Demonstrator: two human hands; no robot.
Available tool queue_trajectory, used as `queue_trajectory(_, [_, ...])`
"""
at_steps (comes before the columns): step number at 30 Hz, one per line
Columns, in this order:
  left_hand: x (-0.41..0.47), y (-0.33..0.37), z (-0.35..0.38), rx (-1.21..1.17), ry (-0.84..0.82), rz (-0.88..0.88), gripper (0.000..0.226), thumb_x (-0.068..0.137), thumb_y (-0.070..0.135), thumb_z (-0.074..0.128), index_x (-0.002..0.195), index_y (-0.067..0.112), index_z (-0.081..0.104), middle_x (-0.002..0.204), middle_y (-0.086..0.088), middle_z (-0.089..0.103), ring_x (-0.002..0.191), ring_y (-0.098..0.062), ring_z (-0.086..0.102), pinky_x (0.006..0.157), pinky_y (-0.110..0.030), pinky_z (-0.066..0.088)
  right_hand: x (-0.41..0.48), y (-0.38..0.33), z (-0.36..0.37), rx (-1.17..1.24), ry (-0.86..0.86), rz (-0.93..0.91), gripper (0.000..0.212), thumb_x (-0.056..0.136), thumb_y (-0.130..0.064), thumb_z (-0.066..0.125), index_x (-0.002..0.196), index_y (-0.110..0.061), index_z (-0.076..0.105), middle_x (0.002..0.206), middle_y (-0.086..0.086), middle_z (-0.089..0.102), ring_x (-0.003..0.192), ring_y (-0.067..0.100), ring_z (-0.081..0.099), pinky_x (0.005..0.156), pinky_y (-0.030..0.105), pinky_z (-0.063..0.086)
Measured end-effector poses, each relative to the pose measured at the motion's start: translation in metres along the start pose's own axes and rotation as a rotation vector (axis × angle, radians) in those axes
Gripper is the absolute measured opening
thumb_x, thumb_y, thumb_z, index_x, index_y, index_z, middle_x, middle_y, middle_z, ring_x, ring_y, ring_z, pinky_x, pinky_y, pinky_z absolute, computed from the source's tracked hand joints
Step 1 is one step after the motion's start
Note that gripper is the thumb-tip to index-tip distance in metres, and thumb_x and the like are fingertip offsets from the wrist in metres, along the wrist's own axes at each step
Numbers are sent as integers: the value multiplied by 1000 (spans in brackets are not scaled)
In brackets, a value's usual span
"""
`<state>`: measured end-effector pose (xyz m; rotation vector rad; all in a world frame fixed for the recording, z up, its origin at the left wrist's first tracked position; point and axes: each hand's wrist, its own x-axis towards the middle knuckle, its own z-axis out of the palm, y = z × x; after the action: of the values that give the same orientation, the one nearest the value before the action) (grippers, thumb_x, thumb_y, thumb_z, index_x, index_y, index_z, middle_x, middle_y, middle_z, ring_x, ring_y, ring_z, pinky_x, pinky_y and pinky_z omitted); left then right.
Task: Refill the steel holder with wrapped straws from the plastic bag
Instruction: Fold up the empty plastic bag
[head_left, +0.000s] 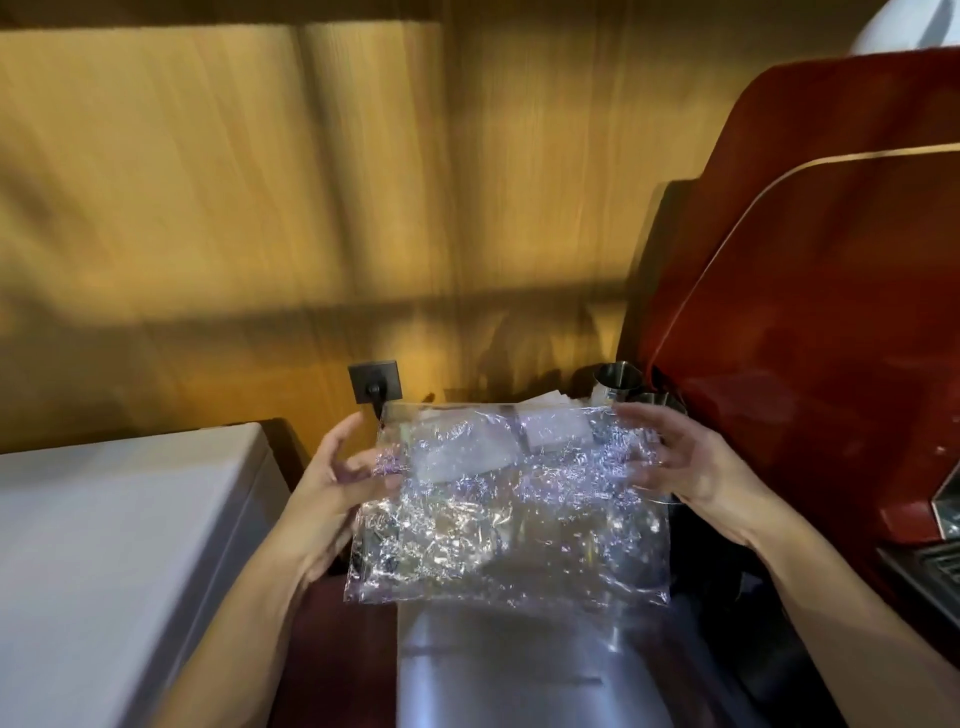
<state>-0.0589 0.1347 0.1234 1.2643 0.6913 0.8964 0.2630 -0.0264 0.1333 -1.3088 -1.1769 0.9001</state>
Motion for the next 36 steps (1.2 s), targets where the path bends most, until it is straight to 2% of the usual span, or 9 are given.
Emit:
queue_trajectory(4, [2,-9,7,-6,1,-132,54,56,7,75,108,8,61,99,-15,71,83,-13,71,82,-27,47,-1,6,3,28,26,-22,72,56,-8,77,112,-46,55,133,-16,44,117,17,53,91,31,51])
queue_trajectory(7, [0,-12,14,34,-35,-114,25,61,19,74,82,5,73,85,-15,74,78,-18,72,68,-28,57,0,12,4,-2,46,-35,75,52,-10,79,110,-51,55,125,-27,46,131,18,36,99,35,41])
queue_trajectory(10, [0,-10,18,81,5,-57,28,69,22,70,88,2,70,92,-23,69,79,-28,67,65,-32,57,-1,15,2,-5,43,5,78,50,-15,82,115,-49,53,127,-15,48,116,23,54,91,40,51])
queue_trajectory(12, [0,-5,19,192,3,28,24,73,24,67,91,7,71,96,-25,67,78,-30,59,69,-33,53,0,14,-1,-9,52,0,76,52,-18,81,118,-43,52,116,-4,59,99,18,65,78,29,56])
queue_trajectory(16, [1,10,22,297,-23,143,17,85,8,58,84,18,72,72,0,72,62,-16,69,51,-25,56,3,4,-2,-265,103,-55,53,68,-22,74,116,-32,54,111,-2,61,99,8,61,82,15,46])
queue_trajectory(19, [0,25,24,426,-59,208,30,87,4,54,77,26,72,68,-2,75,62,-14,70,50,-19,54,8,-7,-1,-563,92,-126,45,80,-21,69,122,-21,54,116,-7,56,109,4,51,83,0,35])
queue_trajectory(25, [-11,54,39,786,-256,327,23,89,8,55,79,25,67,70,17,71,63,0,64,60,-6,44,15,-42,19,-601,-153,-95,44,77,-29,70,118,-25,55,109,-8,63,102,3,58,88,23,46])
queue_trajectory(28, [-14,63,50,822,-288,304,19,89,9,54,85,22,68,70,12,73,69,2,66,65,-8,48,16,-52,34,-483,-254,-84,48,66,-39,73,110,-28,60,100,-8,66,92,3,62,81,21,51])
queue_trajectory(36, [-12,68,55,898,-318,334,11,86,21,60,87,24,70,82,6,75,79,1,68,78,-23,54,17,-39,47,-392,-257,-102,11,75,-5,72,72,-16,71,67,-3,70,67,7,64,66,12,47])
